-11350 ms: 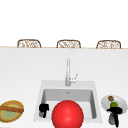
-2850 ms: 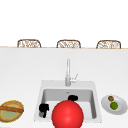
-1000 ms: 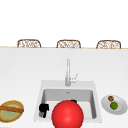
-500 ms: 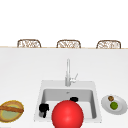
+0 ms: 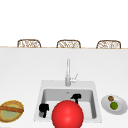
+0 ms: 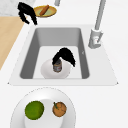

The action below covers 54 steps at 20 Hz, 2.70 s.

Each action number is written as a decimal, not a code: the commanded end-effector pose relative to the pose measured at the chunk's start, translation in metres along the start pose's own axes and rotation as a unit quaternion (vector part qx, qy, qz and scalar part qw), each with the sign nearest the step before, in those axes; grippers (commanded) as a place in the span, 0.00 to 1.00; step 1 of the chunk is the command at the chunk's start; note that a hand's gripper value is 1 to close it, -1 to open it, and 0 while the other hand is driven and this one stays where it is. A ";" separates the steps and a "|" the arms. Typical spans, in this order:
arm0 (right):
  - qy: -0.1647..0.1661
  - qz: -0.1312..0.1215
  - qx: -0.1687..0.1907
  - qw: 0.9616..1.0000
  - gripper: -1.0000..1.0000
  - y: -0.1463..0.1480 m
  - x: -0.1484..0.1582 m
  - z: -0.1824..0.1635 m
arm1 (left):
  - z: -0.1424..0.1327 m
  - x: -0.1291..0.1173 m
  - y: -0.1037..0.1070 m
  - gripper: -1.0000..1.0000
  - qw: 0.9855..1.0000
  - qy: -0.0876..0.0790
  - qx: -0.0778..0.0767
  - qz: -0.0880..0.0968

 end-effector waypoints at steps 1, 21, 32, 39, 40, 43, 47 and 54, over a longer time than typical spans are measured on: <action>0.000 0.000 0.000 1.000 0.00 0.001 0.000 0.001 | 0.000 0.000 0.000 0.50 1.000 0.000 0.000 0.000; -0.024 -0.020 -0.009 0.999 0.00 -0.056 -0.069 0.084 | 0.000 0.000 0.000 0.50 1.000 0.000 0.000 0.000; -0.019 -0.022 -0.011 1.000 0.00 -0.067 -0.134 0.143 | 0.000 0.000 0.000 0.50 1.000 0.000 0.000 0.000; 0.002 0.012 -0.043 0.999 0.00 -0.061 -0.172 0.177 | 0.000 0.000 0.000 0.50 1.000 0.000 0.000 0.000; 0.006 0.018 -0.045 0.999 0.00 -0.060 -0.173 0.182 | 0.000 0.000 0.000 0.50 1.000 0.000 0.000 0.000; 0.047 0.056 -0.049 0.996 0.00 -0.060 -0.168 0.188 | 0.000 0.000 0.000 0.50 1.000 0.000 0.000 0.000; 0.098 0.090 -0.046 0.990 0.00 -0.053 -0.170 0.194 | 0.000 0.000 0.000 0.50 1.000 0.000 0.000 0.000; 0.102 0.074 -0.037 0.991 0.00 -0.054 -0.207 0.231 | 0.000 0.000 0.000 0.50 1.000 0.000 0.000 0.000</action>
